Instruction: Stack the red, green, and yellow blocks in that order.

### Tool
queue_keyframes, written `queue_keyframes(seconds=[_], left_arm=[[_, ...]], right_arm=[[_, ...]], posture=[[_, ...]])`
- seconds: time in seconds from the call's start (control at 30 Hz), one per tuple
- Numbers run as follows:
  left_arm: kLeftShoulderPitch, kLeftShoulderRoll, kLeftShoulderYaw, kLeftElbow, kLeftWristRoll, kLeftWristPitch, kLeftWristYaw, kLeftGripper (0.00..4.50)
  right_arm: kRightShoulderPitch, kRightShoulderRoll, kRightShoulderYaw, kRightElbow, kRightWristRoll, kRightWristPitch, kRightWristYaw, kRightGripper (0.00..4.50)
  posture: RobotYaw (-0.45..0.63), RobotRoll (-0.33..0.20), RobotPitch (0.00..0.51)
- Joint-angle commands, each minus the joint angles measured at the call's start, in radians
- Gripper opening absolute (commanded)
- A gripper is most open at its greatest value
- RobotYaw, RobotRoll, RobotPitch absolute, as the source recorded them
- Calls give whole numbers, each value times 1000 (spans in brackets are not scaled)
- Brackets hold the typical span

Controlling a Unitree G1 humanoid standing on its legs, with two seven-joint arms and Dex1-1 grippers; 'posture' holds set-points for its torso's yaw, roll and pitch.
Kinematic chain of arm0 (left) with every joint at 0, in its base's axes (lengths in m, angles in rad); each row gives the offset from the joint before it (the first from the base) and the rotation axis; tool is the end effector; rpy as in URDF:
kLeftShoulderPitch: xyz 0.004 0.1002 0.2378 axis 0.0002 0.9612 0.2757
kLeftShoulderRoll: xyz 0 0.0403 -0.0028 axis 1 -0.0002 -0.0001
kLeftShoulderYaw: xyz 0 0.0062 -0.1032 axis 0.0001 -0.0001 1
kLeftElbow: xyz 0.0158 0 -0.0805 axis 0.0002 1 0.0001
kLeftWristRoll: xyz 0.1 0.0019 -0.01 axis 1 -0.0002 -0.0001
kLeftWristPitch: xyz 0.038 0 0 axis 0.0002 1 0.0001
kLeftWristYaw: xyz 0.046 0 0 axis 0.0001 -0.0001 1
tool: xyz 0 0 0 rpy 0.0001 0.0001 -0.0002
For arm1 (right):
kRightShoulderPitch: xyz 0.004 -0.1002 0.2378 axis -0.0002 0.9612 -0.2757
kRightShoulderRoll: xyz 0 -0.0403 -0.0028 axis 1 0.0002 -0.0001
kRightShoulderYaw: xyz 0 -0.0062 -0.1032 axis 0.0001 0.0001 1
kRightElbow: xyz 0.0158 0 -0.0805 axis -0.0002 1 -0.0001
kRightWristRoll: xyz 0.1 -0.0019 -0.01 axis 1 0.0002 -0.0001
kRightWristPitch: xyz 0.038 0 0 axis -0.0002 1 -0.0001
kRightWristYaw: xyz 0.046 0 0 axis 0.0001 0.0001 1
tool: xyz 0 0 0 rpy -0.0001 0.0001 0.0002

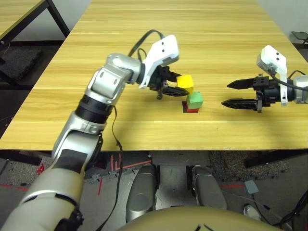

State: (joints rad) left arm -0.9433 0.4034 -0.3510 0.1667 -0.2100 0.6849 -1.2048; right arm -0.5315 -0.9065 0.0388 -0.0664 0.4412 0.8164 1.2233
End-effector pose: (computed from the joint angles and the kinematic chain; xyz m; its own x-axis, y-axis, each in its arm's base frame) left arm 0.3211 0.1155 0.2191 0.1120 -0.8909 -0.4401 0.9919 0.0738 0.1030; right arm 0.2635 -0.2661 0.2101 0.3661 0.7869 -0.4968 -0.8969 0.4407 0.0373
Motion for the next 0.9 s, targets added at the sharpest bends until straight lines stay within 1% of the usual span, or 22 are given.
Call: queue_keyframes(seconds=[0.03,0.33,0.9], left_arm=[[-32,-27,-19,52,13,4,15,2061],[-55,-56,-33,147,49,-24,28,2061],[-4,-69,-40,94,43,9,39,2061]], right_arm=[[18,-17,-24,-23,17,12,-14,4500],[45,-19,-38,-47,36,23,-37,4500],[34,-8,-28,-16,25,6,-41,4500]], posture=[[23,-112,96],[13,-105,101],[21,-101,103]])
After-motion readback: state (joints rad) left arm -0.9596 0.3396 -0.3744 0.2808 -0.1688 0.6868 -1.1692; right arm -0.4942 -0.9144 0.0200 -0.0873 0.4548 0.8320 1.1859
